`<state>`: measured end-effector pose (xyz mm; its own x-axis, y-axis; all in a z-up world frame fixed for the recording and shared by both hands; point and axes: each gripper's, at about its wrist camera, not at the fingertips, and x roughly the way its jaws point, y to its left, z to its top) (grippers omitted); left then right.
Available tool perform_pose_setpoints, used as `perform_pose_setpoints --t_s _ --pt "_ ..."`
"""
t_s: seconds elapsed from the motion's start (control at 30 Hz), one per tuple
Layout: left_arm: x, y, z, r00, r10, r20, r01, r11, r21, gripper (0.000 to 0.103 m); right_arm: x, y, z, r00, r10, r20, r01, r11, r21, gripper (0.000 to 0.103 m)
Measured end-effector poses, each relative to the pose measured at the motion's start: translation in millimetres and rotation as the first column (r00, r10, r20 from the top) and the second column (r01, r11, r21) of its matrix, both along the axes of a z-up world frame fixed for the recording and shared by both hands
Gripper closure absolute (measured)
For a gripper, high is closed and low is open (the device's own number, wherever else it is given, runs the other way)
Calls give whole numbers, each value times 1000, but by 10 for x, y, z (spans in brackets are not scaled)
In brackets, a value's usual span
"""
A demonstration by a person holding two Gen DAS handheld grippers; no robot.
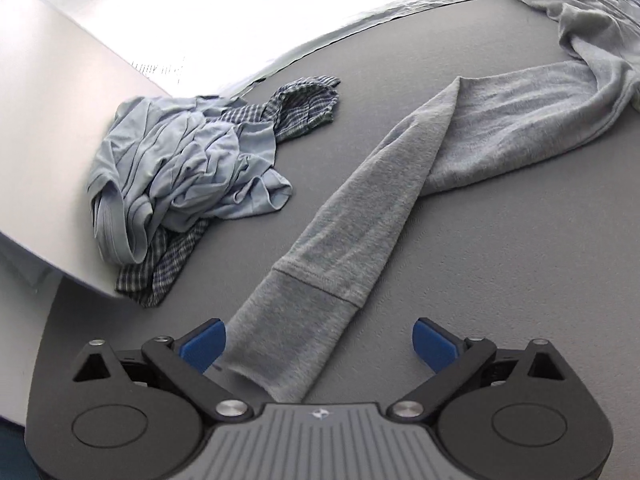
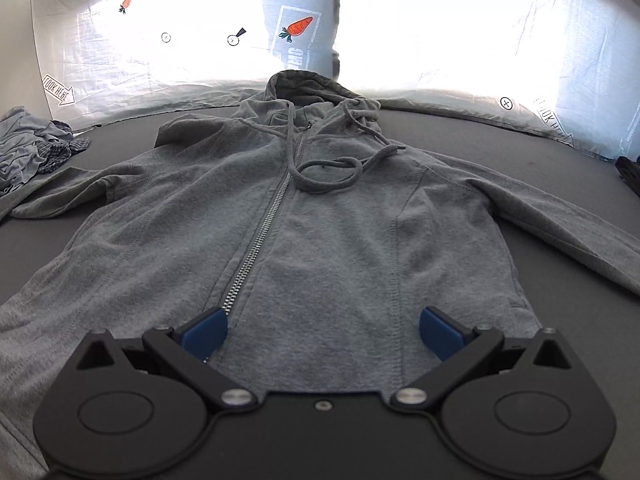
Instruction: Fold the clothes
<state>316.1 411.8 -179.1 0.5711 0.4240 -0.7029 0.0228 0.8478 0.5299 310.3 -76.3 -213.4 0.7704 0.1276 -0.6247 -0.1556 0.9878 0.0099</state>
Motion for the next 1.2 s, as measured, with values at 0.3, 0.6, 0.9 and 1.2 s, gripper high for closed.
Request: perform_pose_setpoints --t_s 0.3,0.6,0.9,1.2 --pt "43 21 -63 973 -232 14 231 970 74 27 7 13 5 1000 -18 -1 18 1000 2 0" --pt "228 250 48 987 -138 77 126 982 143 37 10 -2 6 1000 -14 -2 14 1000 8 0" --pt "790 904 128 976 176 129 -174 984 -20 37 20 -13 3 1000 -12 -2 12 1000 10 0" --pt "457 1614 277 790 603 105 -453 692 -562 12 12 11 10 1000 -17 0 17 1000 4 0"
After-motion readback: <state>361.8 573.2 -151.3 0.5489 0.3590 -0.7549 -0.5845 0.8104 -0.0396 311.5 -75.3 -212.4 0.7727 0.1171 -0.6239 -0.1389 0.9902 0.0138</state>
